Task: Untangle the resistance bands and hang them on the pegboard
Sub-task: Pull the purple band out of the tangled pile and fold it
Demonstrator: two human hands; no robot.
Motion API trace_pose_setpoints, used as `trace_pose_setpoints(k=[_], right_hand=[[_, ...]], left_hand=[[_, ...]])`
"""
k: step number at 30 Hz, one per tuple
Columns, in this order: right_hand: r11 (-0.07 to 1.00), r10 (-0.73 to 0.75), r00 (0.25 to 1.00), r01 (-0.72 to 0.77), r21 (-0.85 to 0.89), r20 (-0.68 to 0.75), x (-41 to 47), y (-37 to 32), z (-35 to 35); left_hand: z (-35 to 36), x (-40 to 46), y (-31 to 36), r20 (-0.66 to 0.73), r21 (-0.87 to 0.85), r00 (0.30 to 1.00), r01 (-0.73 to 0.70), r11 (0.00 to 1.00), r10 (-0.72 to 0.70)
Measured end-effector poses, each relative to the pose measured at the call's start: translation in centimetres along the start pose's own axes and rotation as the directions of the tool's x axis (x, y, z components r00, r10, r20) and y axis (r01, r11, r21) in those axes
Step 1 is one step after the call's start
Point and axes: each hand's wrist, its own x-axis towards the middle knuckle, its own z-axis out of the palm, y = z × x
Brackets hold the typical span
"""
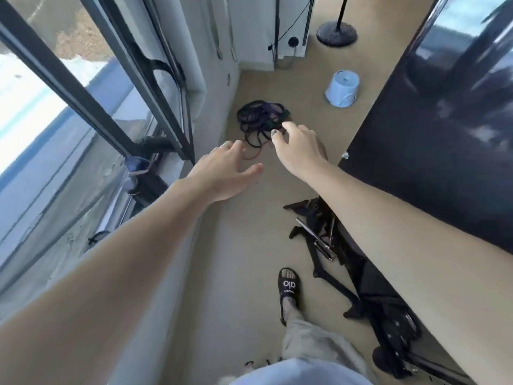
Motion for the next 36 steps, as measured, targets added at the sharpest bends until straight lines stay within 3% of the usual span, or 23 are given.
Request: trace_pose_setpoints(k=[14, 26, 36], right_hand=[[0.998, 0.047, 0.998, -0.045, -0.046, 0.049, 29.8, 0.8, -2.5], [0.968, 0.249, 0.969, -0.249, -0.022, 0.0, 52.9, -1.7, -2.8], [0.96, 0.28, 0.96, -0.279, 0.028, -0.013, 68.2, 1.8, -6.4]], left_hand=[[-6.5, 28.6, -0.2, 0.067, -0.008, 0.998, -0.001, 1.0, 0.002], [-11.6, 56.0, -6.5, 0.207, 0.009, 0.972, -0.117, 0.993, 0.113], [-13.9, 72.9, -3.8, 0.262, -0.005, 0.948, -0.187, 0.982, 0.182]])
